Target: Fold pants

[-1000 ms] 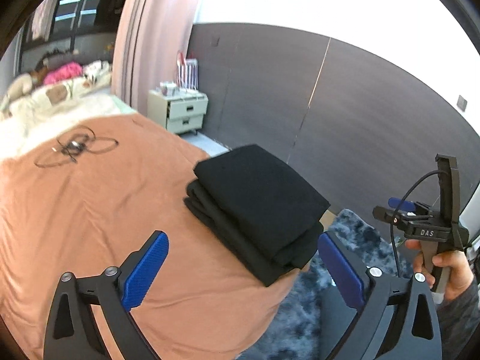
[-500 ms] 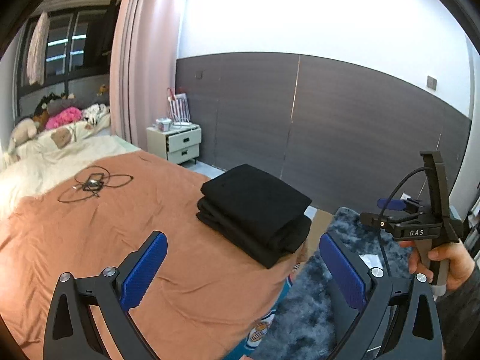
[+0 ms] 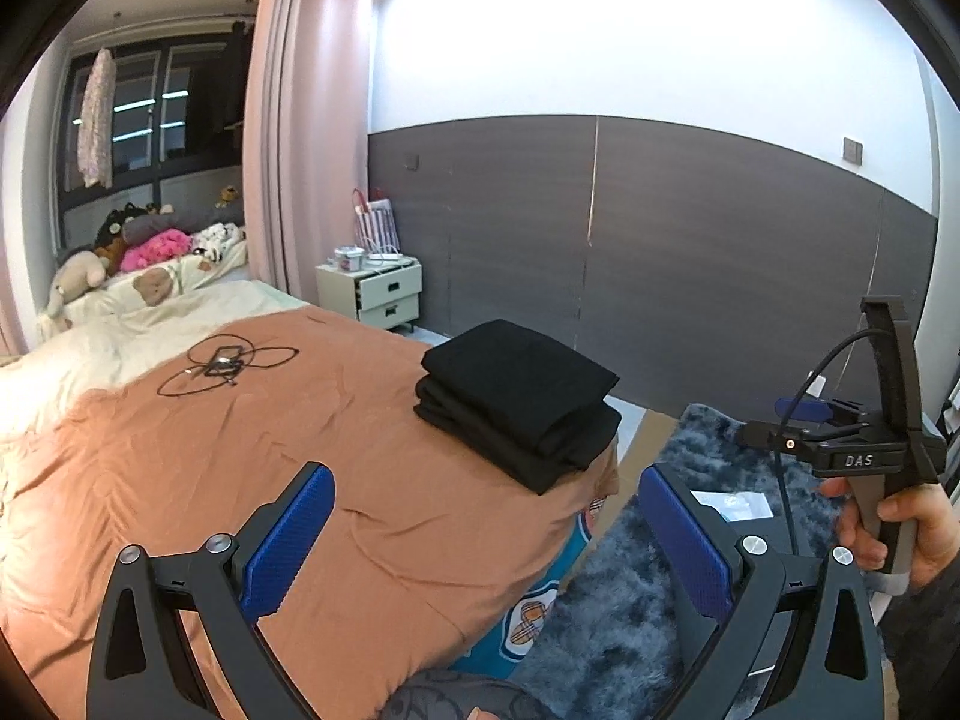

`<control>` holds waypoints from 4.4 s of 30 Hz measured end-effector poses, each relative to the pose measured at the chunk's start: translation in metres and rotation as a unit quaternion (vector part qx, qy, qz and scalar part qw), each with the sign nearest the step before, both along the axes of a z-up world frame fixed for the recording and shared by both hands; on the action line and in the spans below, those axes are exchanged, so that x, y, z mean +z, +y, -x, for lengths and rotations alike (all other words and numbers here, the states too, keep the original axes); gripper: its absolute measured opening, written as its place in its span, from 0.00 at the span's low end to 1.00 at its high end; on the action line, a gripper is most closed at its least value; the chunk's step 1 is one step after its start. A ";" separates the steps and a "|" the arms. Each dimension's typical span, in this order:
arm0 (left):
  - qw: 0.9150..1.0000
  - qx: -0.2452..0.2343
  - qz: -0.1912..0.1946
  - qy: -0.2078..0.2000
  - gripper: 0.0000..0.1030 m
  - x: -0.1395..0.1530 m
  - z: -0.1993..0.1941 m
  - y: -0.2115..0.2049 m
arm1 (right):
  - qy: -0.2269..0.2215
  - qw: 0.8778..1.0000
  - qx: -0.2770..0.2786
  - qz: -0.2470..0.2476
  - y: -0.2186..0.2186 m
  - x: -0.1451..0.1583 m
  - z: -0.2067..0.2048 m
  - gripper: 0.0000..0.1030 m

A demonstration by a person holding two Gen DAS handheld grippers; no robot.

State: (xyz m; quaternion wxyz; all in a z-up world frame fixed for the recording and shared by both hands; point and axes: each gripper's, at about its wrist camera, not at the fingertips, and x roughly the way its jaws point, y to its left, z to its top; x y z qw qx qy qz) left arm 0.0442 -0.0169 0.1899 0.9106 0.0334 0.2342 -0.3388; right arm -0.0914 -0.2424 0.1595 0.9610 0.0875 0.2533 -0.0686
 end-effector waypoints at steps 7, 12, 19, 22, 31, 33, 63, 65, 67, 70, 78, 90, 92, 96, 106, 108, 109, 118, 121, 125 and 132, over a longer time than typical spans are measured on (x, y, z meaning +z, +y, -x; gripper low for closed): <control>0.999 0.025 0.012 -0.018 1.00 -0.010 0.040 0.022 | -0.028 1.000 -0.005 0.013 0.022 -0.015 0.038 1.00; 0.998 0.050 0.011 -0.021 1.00 -0.026 0.064 0.034 | -0.045 0.998 0.001 0.052 0.050 -0.029 0.058 1.00; 0.997 0.075 0.017 -0.027 1.00 -0.045 0.093 0.051 | -0.061 0.996 -0.010 0.057 0.076 -0.053 0.078 1.00; 0.996 0.088 0.016 -0.020 1.00 -0.053 0.100 0.058 | -0.072 0.995 -0.011 0.060 0.088 -0.060 0.089 1.00; 0.992 0.121 0.003 -0.032 1.00 -0.069 0.131 0.068 | -0.083 0.996 -0.008 0.042 0.104 -0.076 0.110 1.00; 0.992 0.122 -0.008 -0.037 1.00 -0.072 0.139 0.068 | -0.081 0.996 -0.007 0.023 0.103 -0.081 0.114 1.00; 0.991 0.135 0.001 -0.012 1.00 -0.095 0.159 0.088 | -0.067 0.997 -0.002 0.044 0.145 -0.098 0.138 1.00; 0.991 0.133 0.001 -0.011 1.00 -0.094 0.160 0.088 | -0.065 0.997 0.000 0.048 0.147 -0.097 0.137 1.00; 0.991 0.136 -0.001 -0.015 1.00 -0.094 0.161 0.088 | -0.066 0.996 0.002 0.052 0.151 -0.096 0.138 1.00; 0.990 0.137 -0.001 -0.015 1.00 -0.094 0.163 0.090 | -0.068 0.996 0.007 0.056 0.153 -0.093 0.139 1.00; 0.991 0.131 0.002 -0.018 1.00 -0.093 0.166 0.092 | -0.070 0.996 0.008 0.057 0.149 -0.094 0.142 1.00; 0.991 0.133 -0.001 -0.024 1.00 -0.091 0.171 0.090 | -0.068 0.995 0.011 0.068 0.151 -0.093 0.138 1.00; 0.991 0.133 0.000 -0.023 1.00 -0.091 0.171 0.090 | -0.068 0.995 0.012 0.068 0.151 -0.093 0.137 1.00; 0.991 0.134 0.001 -0.024 1.00 -0.090 0.172 0.089 | -0.068 0.995 0.016 0.076 0.152 -0.093 0.137 1.00; 0.991 0.133 0.001 -0.023 1.00 -0.089 0.174 0.086 | -0.069 0.994 0.018 0.081 0.146 -0.093 0.136 1.00; 0.991 0.135 0.001 -0.026 1.00 -0.088 0.175 0.086 | -0.070 0.994 0.018 0.081 0.145 -0.092 0.136 1.00; 0.991 0.134 0.002 -0.025 1.00 -0.089 0.175 0.086 | -0.070 0.994 0.018 0.081 0.145 -0.092 0.136 1.00; 0.991 0.132 -0.001 -0.027 1.00 -0.090 0.176 0.083 | -0.068 0.994 0.020 0.080 0.141 -0.093 0.134 1.00; 0.991 0.131 -0.001 -0.026 1.00 -0.090 0.176 0.083 | -0.067 0.994 0.022 0.080 0.141 -0.093 0.134 1.00; 0.991 0.131 -0.001 -0.027 1.00 -0.090 0.176 0.083 | -0.067 0.994 0.020 0.081 0.140 -0.093 0.133 1.00; 0.991 0.131 -0.002 -0.027 1.00 -0.091 0.177 0.082 | -0.068 0.994 0.020 0.082 0.139 -0.093 0.134 1.00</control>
